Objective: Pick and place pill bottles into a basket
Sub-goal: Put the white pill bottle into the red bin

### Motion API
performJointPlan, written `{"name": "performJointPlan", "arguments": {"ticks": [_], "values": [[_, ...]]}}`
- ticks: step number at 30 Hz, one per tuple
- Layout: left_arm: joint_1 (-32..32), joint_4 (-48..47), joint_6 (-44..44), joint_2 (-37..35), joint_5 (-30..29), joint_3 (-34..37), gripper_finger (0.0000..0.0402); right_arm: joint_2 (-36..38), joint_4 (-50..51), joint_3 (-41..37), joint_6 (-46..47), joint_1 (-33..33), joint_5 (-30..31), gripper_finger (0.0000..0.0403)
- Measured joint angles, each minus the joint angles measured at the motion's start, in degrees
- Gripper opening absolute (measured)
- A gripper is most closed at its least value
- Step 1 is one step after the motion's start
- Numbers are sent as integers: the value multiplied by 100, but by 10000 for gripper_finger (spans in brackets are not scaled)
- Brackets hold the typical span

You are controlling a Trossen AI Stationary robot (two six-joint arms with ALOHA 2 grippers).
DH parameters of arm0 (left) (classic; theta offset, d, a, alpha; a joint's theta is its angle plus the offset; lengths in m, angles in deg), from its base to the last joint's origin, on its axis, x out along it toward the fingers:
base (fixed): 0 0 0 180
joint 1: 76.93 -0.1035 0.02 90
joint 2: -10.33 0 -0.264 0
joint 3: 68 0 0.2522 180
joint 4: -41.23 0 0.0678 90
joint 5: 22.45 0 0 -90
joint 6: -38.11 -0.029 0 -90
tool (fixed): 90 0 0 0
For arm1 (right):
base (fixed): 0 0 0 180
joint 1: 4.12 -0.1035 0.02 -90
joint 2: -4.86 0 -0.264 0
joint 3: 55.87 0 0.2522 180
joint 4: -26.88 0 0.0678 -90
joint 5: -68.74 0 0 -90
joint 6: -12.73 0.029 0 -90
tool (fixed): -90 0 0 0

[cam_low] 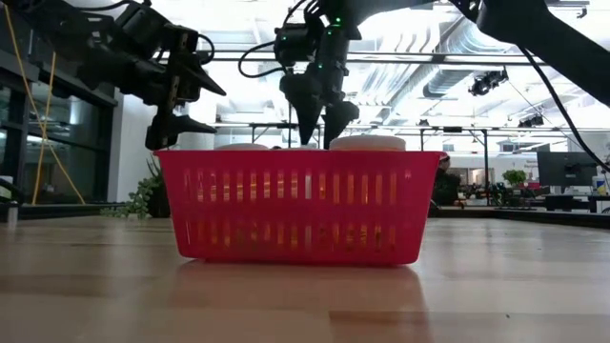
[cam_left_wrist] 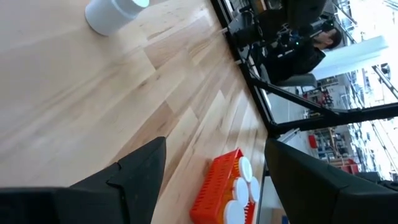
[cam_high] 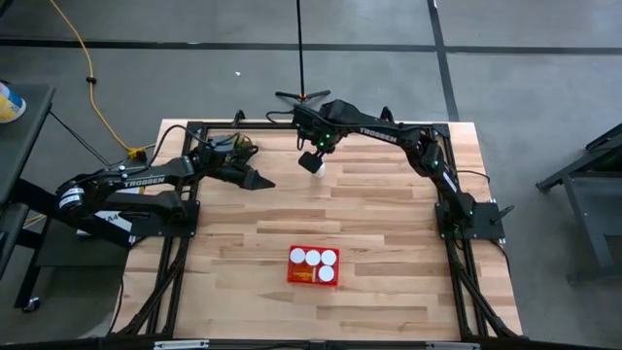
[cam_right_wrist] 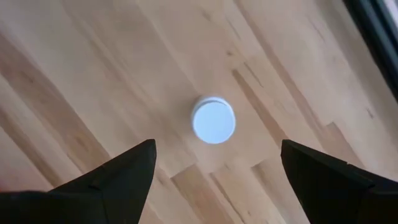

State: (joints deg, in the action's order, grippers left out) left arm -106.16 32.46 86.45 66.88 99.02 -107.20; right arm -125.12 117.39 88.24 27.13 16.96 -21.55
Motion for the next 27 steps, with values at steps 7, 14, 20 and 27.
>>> {"name": "performJointPlan", "arguments": {"ticks": [7, 14, 20, 27], "values": [[0, 0, -2, 0, -23, 0, 308, 0, -4, 0, -313, -11, 392, 332], [0, 0, -46, 0, -42, 0, 308, 0, -176, 0, -538, -9, 360, 332], [0, 0, -151, 0, -99, 0, 308, -2, -369, 0, -49, -9, 458, 332], [0, 1, -155, 0, -99, -2, 308, -194, 26, 0, 257, -14, 222, 355]]}}
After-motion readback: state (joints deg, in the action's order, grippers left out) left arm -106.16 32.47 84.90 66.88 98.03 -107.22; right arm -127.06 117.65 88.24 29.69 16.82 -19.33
